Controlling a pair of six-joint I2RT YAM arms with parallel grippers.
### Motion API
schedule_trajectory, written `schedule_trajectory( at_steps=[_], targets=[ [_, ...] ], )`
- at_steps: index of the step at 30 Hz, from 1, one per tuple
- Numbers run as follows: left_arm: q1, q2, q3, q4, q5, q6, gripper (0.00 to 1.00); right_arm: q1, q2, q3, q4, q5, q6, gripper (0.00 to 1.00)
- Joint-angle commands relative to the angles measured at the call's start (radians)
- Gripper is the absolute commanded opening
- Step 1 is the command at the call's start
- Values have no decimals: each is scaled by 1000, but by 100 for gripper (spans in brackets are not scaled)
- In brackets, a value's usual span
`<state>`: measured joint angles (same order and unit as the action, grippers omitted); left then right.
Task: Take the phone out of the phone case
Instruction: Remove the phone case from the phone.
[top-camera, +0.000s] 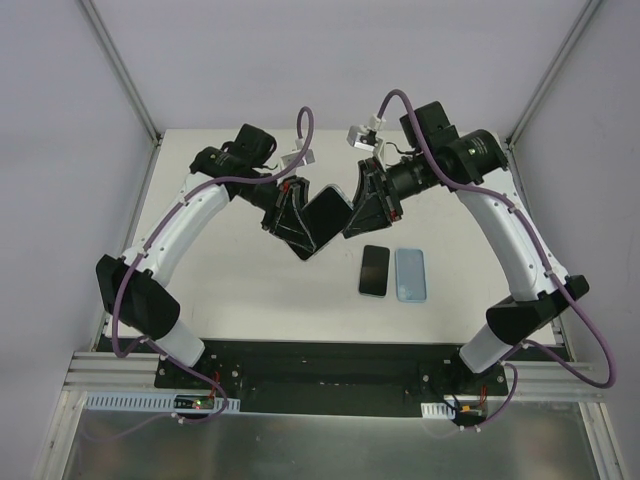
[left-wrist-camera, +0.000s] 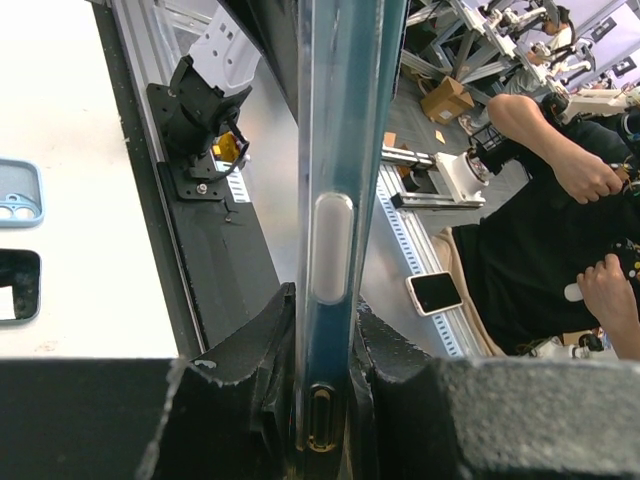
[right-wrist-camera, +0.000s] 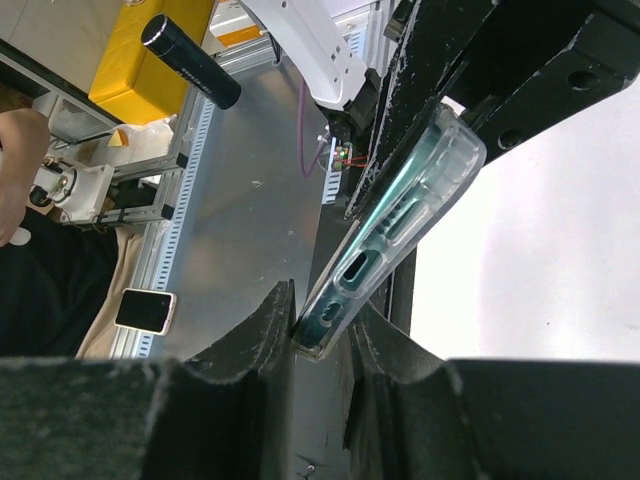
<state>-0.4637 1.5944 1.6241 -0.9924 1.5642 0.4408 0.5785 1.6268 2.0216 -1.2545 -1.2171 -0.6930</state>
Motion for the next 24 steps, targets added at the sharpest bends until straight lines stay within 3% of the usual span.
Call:
schedule_trajectory(
  at_steps=[1, 13, 24],
  targets=[
    [-35, 62, 88, 189, 166, -54, 0, 173, -18, 25, 115, -348, 9, 0],
    [-21, -40, 89, 192, 168, -105, 0, 104, -31, 19, 161, -315, 16, 0],
    [10, -103, 88, 193, 168, -134, 0, 1, -56, -116, 447, -346, 248, 0]
  ],
)
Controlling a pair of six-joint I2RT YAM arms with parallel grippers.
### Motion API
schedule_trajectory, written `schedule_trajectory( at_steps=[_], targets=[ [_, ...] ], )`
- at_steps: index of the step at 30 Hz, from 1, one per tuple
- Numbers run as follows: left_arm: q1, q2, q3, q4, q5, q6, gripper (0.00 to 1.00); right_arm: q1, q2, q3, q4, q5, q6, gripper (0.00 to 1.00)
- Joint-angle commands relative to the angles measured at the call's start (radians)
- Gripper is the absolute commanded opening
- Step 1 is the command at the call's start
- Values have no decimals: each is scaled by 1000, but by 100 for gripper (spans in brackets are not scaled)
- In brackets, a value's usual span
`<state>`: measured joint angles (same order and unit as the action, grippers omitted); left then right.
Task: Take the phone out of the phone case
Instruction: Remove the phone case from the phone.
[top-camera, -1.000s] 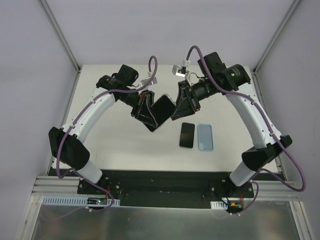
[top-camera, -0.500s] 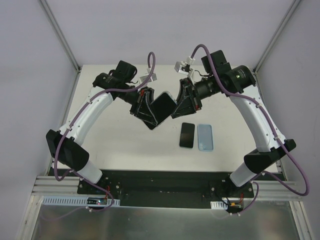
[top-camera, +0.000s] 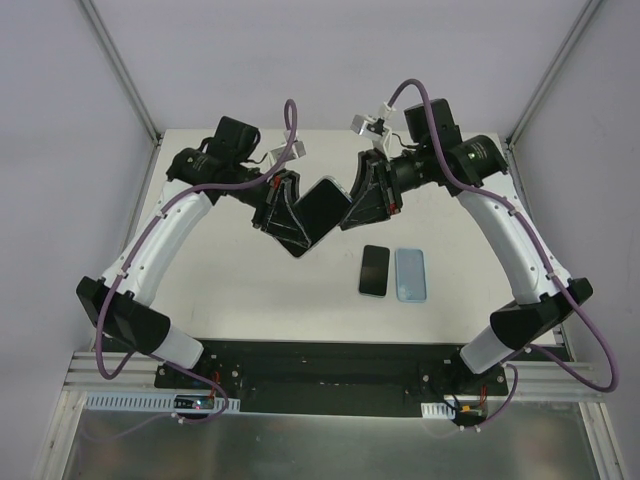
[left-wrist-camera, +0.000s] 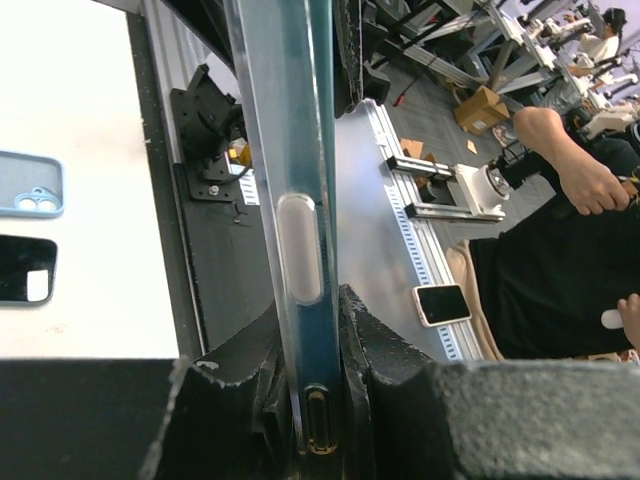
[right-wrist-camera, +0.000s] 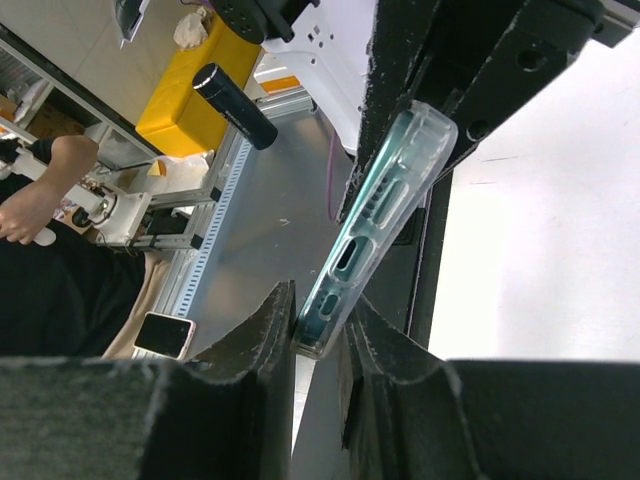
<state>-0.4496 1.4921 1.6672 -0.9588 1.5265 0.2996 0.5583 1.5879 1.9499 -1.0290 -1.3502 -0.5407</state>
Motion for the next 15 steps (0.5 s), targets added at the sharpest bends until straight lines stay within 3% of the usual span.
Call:
schedule_trajectory(
  at_steps=[1, 7, 10, 15],
  targets=[
    [-3, -3, 46, 160, 207, 1, 0, 14, -19, -58, 260, -216, 119, 0],
    [-4, -15, 51, 160, 207, -13, 0, -32, -11, -138, 466, -237, 298, 1],
    [3, -21, 43, 161, 205, -13, 0, -55, -12, -167, 566, -221, 387, 12],
    [57, -15, 31, 160, 202, 13, 0, -98, -40, -187, 570, -116, 419, 33]
  ],
)
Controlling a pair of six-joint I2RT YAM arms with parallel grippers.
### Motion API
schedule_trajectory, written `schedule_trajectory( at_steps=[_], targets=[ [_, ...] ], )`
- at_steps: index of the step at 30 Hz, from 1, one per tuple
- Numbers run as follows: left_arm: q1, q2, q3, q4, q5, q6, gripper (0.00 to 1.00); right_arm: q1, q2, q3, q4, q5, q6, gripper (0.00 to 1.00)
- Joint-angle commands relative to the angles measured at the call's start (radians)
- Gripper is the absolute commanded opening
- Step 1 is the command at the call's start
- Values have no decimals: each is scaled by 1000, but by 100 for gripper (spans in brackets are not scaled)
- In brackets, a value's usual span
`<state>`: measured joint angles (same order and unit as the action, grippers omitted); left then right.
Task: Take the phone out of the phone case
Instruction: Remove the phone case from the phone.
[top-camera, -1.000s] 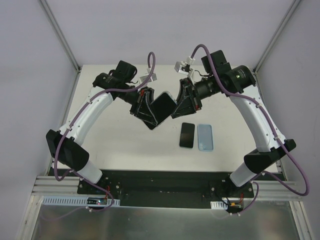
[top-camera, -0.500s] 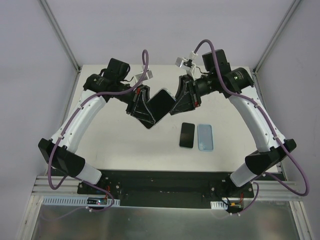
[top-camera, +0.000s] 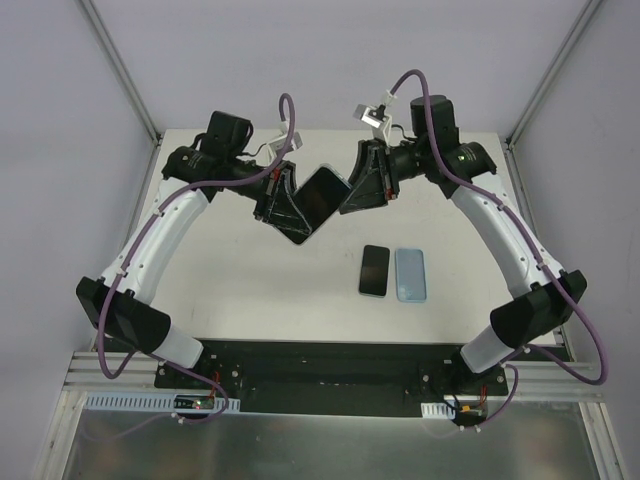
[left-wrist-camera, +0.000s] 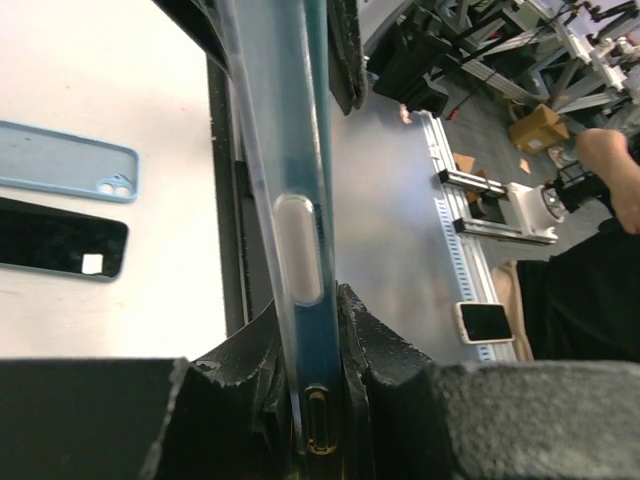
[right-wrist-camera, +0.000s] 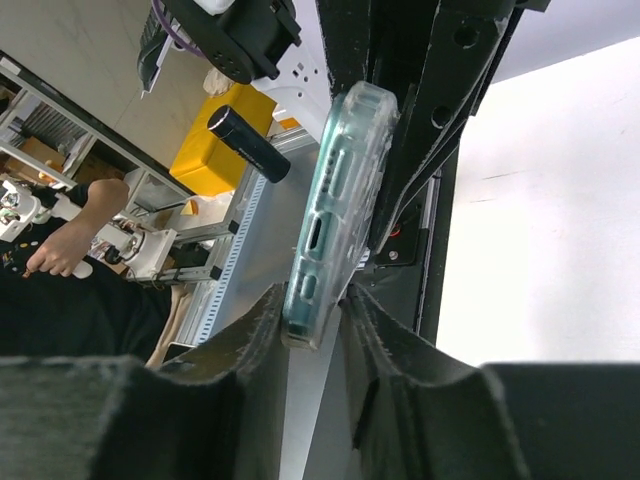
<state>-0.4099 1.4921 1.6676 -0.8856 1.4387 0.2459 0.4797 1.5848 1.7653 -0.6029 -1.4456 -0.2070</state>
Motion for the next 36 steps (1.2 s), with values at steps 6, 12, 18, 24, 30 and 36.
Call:
schedule_trajectory(
  at_steps=[6, 12, 18, 24, 30, 36],
  targets=[
    [71, 14, 18, 86, 252, 81, 0, -43, -98, -55, 121, 122, 110, 52],
    [79, 14, -3, 88, 241, 104, 0, -43, -143, -72, 75, 287, 83, 57],
    [86, 7, -19, 86, 241, 115, 0, -46, -143, -81, 69, 356, 72, 57],
    [85, 13, -16, 83, 229, 104, 0, -67, -149, -122, 149, 380, 150, 58],
    [85, 7, -8, 85, 203, 99, 0, -82, -151, -144, 201, 360, 205, 59],
    [86, 5, -2, 83, 160, 89, 0, -85, -167, -153, 212, 353, 205, 61]
  ],
)
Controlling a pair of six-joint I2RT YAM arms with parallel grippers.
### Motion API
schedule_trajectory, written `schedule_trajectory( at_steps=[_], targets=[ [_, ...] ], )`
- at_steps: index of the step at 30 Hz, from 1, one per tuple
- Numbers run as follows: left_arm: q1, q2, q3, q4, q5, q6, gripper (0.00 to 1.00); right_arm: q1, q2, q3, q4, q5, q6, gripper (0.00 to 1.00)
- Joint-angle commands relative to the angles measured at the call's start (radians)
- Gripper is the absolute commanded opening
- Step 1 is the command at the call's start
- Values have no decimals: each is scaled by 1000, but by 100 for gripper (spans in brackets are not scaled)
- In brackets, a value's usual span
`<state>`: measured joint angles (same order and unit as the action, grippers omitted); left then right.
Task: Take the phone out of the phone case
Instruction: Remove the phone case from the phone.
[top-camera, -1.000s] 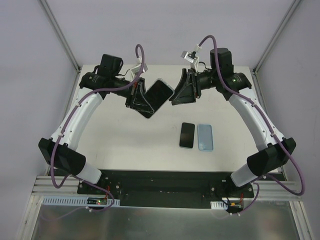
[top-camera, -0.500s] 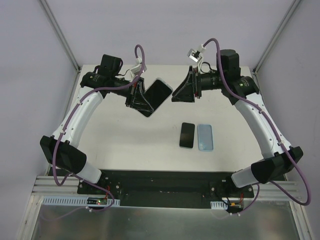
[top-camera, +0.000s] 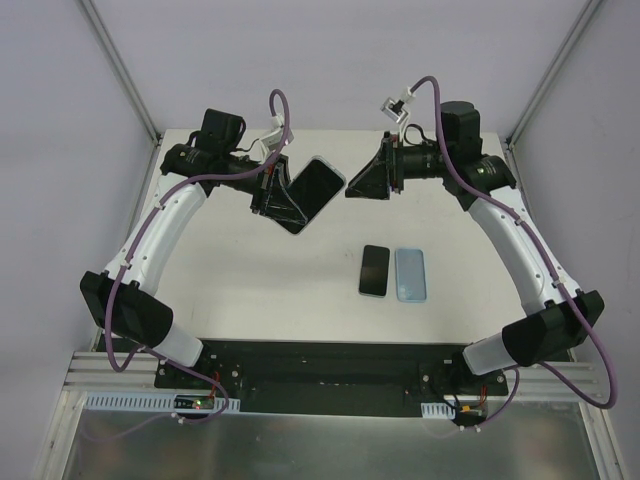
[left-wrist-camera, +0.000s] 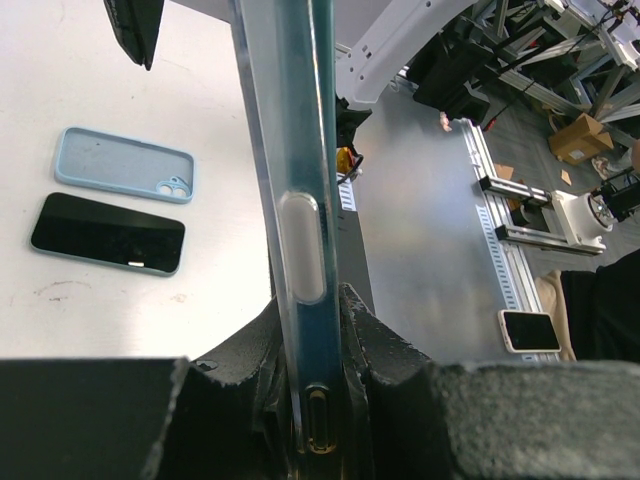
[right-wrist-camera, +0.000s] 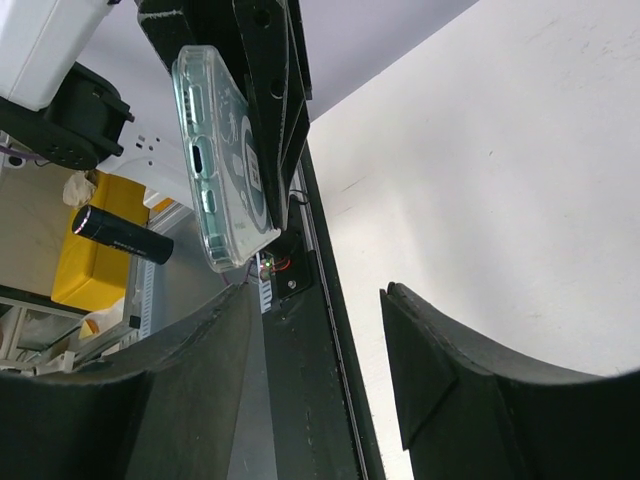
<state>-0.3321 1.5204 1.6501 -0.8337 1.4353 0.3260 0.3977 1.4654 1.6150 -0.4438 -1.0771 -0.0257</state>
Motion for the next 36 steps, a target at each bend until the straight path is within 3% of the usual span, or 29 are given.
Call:
schedule_trajectory(
  at_steps=[1, 36],
  targets=[
    [8, -23, 19, 31, 154, 4, 0, -5, -51, -7, 59, -14, 49, 61],
    [7, 4, 43, 31, 43, -73, 0, -45, -50, -66, 211, 16, 195, 66]
  ],
)
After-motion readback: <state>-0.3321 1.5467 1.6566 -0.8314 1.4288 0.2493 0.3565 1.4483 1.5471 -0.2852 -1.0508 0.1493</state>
